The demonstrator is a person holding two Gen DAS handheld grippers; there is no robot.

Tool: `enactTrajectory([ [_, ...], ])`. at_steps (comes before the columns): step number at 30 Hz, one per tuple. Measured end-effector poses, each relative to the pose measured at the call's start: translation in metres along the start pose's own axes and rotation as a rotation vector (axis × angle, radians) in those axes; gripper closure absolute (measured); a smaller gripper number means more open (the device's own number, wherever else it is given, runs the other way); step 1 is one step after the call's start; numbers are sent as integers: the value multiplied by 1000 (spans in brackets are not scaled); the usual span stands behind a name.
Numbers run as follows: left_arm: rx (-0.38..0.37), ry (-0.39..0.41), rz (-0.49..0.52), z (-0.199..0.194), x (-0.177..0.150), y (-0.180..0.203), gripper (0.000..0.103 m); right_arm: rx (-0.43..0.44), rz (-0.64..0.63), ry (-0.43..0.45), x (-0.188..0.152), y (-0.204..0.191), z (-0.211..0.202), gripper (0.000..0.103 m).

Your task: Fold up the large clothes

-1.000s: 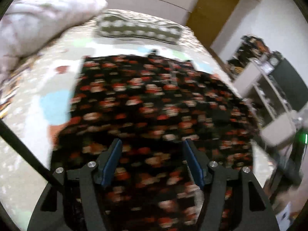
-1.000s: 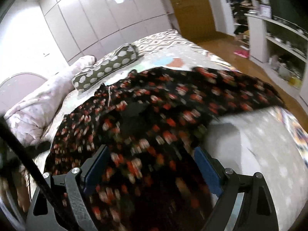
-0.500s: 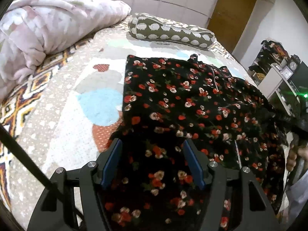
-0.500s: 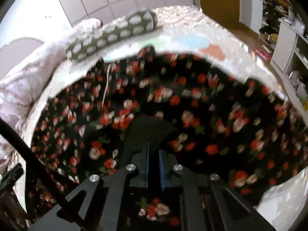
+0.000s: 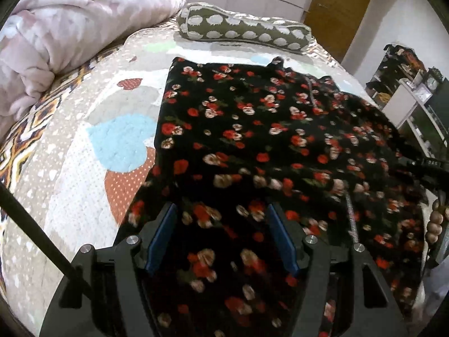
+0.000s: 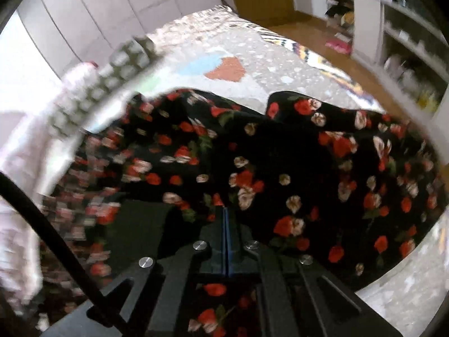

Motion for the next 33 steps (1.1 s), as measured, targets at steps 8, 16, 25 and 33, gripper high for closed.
enactTrajectory([
  [8, -71, 43, -6, -47, -38, 18, 37, 82, -113, -1, -8, -33, 3, 49],
  [16, -90, 21, -15, -63, -66, 16, 37, 30, -229, -41, -12, -61, 14, 97],
  [25, -93, 4, -18, -66, -78, 18, 37, -61, -113, -40, -5, -30, 21, 93],
  [33, -107, -18, -25, -64, -82, 20, 37, 102, 279, 132, -34, 102, -59, 52],
])
Point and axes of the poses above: each gripper's, at about its wrist camera, not at the fingertips, and z roughly the way its jaws point, y to its right, x to its top, the point moved 2 cm from there along z, roughly the way its jaws point, and after that the axes turned 4 degrees about -y, right-handed, at the moved point
